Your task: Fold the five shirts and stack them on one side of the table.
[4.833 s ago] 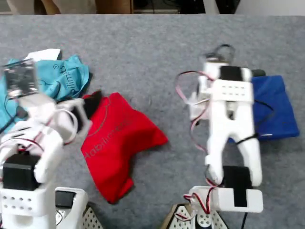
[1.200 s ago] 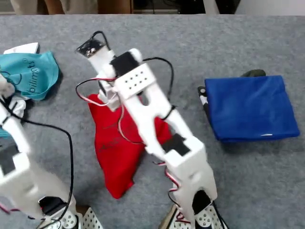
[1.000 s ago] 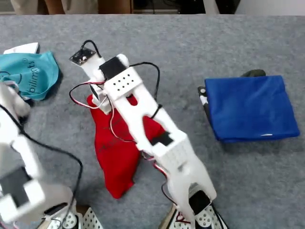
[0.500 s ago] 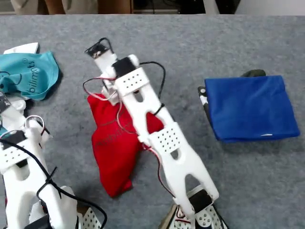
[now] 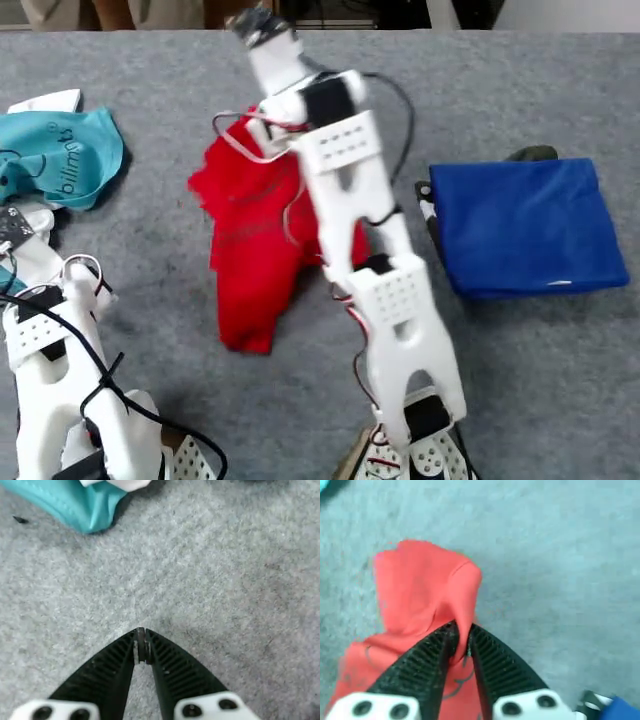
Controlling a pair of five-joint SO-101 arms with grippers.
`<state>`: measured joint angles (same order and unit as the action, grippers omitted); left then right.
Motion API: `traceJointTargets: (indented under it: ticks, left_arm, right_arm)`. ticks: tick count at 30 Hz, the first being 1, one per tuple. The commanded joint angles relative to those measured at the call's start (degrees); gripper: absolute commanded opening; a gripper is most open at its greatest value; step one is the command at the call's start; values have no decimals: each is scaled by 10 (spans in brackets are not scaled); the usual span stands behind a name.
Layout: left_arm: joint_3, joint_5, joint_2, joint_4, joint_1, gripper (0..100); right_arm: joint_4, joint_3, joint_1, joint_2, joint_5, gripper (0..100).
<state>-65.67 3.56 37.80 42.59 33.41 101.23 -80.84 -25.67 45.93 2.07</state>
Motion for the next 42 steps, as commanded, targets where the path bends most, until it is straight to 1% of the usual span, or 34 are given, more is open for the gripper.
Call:
traceJointTargets:
  ticks: [1,7,13,17,21,23,27,33,37,39,40,42]
  left_arm:
    - [2,0,15,-8,-5,20]
    - [2,1,15,-8,-5,20]
    - [3,1,15,-8,-5,20]
    - [3,-1,15,-4,-6,21]
    - [7,-3,19,25,-47,21]
    - [6,-3,20,31,-63,21]
    - [7,-3,20,32,-70,21]
    - [11,-3,21,33,-71,21]
    - [60,-3,21,62,-76,21]
    - [100,-2,17,88,-99,22]
    - [120,-1,16,99,-116,23]
    - [153,2,16,114,-163,60]
  right_arm:
    - [11,44,35,-121,2,5]
    - [10,284,43,-238,18,5]
    - [9,461,50,-285,18,5]
    - [9,561,82,-299,18,5]
    - [8,661,121,-311,21,5]
    - [8,704,141,-320,37,5]
    - [5,797,175,-350,65,5]
    - [-57,983,177,-430,84,5]
    - [-103,1091,177,-500,87,7]
    - [-125,1129,179,-542,87,45]
    - [-131,1144,180,-563,87,82]
    - [-132,1156,181,-607,87,157]
